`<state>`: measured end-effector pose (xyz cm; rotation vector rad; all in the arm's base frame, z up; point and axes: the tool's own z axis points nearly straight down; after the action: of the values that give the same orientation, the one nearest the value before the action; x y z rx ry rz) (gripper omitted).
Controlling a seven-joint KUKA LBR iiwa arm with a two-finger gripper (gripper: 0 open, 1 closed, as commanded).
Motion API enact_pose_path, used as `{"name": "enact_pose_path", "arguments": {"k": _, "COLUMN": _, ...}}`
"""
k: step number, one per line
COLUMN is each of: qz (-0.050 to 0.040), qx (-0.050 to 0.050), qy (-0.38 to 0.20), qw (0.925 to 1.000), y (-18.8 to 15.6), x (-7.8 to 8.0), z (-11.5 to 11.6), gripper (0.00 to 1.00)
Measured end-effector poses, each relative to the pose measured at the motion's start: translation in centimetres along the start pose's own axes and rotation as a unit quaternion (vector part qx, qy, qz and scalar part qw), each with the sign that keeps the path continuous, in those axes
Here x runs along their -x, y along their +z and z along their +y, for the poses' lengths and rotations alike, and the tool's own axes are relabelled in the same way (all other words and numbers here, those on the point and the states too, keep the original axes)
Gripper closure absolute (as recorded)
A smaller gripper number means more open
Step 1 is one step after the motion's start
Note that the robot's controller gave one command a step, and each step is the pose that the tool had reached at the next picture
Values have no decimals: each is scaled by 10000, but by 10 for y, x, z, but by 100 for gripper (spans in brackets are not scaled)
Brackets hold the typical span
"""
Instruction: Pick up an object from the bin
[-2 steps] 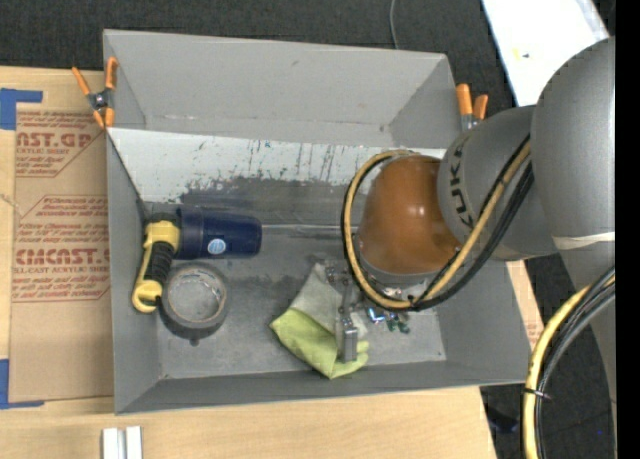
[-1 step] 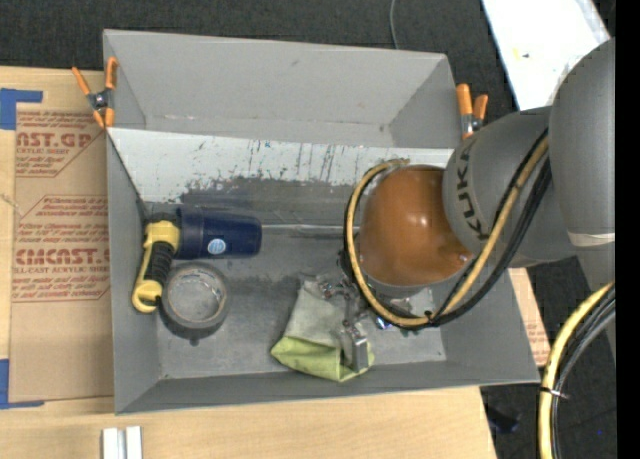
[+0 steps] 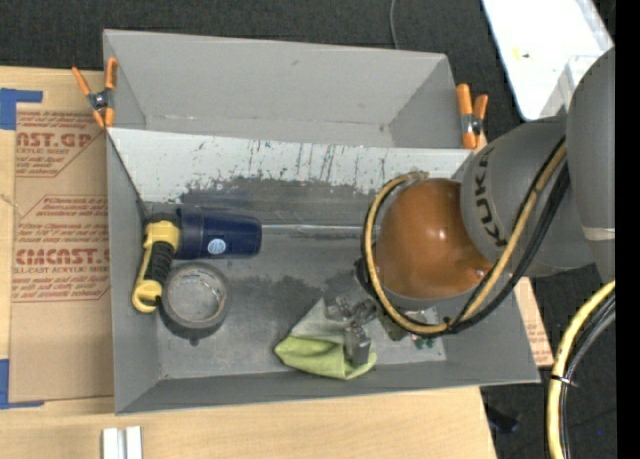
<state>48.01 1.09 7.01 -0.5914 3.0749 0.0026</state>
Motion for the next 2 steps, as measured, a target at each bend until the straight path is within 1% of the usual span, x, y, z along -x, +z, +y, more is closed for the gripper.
{"name": "enact_pose_path", "arguments": {"k": 1, "qz": 2, "qx": 0, "qy": -1, "qw": 10000, "y": 0, "x": 0, "z": 0, "gripper": 100}}
{"name": "enact_pose_path", "arguments": {"k": 2, "qz": 36, "qx": 8, "qy": 33, "qw": 10000, "y": -75, "x": 5, "z": 4, "gripper": 100}}
